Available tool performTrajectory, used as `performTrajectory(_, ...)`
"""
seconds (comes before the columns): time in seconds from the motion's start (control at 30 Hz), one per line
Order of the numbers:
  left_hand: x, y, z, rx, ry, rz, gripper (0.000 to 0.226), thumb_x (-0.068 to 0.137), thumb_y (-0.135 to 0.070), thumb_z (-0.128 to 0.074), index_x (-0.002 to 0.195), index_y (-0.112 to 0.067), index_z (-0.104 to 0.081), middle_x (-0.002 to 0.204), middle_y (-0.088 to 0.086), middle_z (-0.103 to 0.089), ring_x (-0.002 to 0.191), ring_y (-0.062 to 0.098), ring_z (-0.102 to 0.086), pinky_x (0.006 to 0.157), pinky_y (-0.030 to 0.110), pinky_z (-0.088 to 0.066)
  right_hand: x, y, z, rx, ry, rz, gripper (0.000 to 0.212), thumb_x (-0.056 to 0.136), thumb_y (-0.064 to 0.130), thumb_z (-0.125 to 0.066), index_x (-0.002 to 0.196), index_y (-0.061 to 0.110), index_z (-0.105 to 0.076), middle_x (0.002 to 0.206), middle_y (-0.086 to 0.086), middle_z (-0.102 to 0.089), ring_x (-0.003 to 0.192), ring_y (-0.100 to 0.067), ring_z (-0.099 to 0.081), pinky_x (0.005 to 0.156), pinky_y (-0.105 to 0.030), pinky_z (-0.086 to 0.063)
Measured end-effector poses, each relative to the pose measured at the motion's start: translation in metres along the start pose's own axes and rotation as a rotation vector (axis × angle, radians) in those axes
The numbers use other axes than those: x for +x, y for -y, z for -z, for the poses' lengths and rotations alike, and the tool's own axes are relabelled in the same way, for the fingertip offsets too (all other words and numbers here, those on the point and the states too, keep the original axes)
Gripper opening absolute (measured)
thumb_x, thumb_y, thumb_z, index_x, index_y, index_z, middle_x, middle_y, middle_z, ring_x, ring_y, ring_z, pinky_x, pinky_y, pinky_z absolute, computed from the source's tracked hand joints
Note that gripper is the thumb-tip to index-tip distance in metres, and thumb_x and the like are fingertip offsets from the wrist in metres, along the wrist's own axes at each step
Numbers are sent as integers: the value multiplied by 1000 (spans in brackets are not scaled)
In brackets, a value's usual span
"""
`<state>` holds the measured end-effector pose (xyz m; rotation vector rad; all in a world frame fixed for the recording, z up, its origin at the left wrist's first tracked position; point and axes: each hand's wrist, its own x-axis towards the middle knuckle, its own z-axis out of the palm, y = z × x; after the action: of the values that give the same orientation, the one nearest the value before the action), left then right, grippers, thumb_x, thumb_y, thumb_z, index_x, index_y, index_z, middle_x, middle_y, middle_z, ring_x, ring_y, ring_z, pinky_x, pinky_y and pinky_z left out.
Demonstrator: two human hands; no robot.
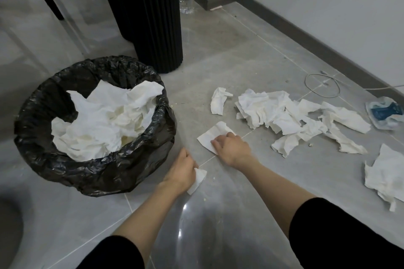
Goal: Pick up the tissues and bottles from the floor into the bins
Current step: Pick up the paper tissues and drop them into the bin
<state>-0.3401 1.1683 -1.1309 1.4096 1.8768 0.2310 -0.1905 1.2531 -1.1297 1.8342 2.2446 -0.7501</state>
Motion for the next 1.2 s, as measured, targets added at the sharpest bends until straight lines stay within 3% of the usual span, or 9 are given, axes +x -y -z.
performTrajectory(0.13, -1, 1, -5, 8, 5, -28, 26, 89, -29, -56, 99, -8, -68, 113, -2, -36, 105, 16, -48, 100, 29, -39, -1, -2, 4, -52, -61, 53, 26, 87, 37, -62, 108, 22, -67, 137, -4, -32, 127, -26, -29, 95, -40, -41)
performTrajectory(0.2, -1, 5, -5, 8, -18, -54, 22, 89, -23, -61, 99, -5, -68, 116, -1, -37, 104, 15, -49, 99, 24, -39, -1, -5, 3, -28, -37, 67, 17, 83, 25, -66, 98, 17, -69, 147, -1, -27, 129, -27, -26, 95, -40, -44)
performTrajectory(0.27, -1, 10, -6, 0, -74, -48, 13, 89, -10, -59, 95, -2, -68, 116, 3, -39, 100, 15, -51, 95, 21, -40, 1, -7, -1, 21, -8, 75, 12, 84, 17, -62, 93, 12, -69, 142, -1, -39, 122, -28, -36, 93, -39, -45)
performTrajectory(0.43, 1, 17, -9, -55, -172, -6, 20, 89, -1, -54, 91, -13, -70, 112, 1, -39, 104, 12, -49, 102, 23, -38, 0, -8, -8, 88, -44, 94, 15, 81, 11, -61, 95, 11, -64, 113, -8, -53, 102, -31, -54, 82, -35, -46)
performTrajectory(0.6, 0, 13, -4, 4, -133, -57, 31, 85, 5, -48, 105, -14, -62, 119, 6, -43, 109, 22, -49, 90, 20, -37, -9, -5, -16, 82, -53, 102, 28, 84, 4, -53, 112, 9, -56, 119, -10, -52, 106, -30, -54, 82, -31, -39)
performTrajectory(0.73, -3, 8, 1, 53, -89, -68, 36, 85, 3, -44, 113, -14, -60, 126, 6, -45, 115, 24, -47, 97, 25, -37, -18, -2, -18, 227, -71, 9, 32, 84, 6, -54, 116, 8, -55, 121, -12, -55, 111, -29, -52, 82, -28, -36)
performTrajectory(0.97, -19, -26, 17, -71, -185, -154, 40, 81, 7, -48, 109, -18, -63, 114, 5, -51, 107, 22, -53, 90, 23, -39, -45, 11, 16, 655, -337, -156, 29, 83, 12, -61, 112, 8, -65, 116, -7, -65, 105, -22, -60, 88, -24, -42)
performTrajectory(1.13, -39, -54, 39, -154, -297, -261, 42, 81, 5, -53, 111, -23, -63, 113, -1, -51, 98, 17, -55, 88, 20, -39, -65, 35, 60, 707, -527, -22, 25, 78, 14, -64, 101, 7, -70, 86, 0, -63, 78, -12, -57, 77, -21, -43)
performTrajectory(1.2, -50, -61, 52, -193, -369, -289, 42, 80, 3, -55, 111, -25, -63, 109, -3, -51, 94, 16, -56, 88, 24, -43, -74, 47, 81, 696, -611, 56, 17, 76, 13, -65, 92, 11, -71, 84, 2, -61, 74, -9, -55, 74, -20, -42)
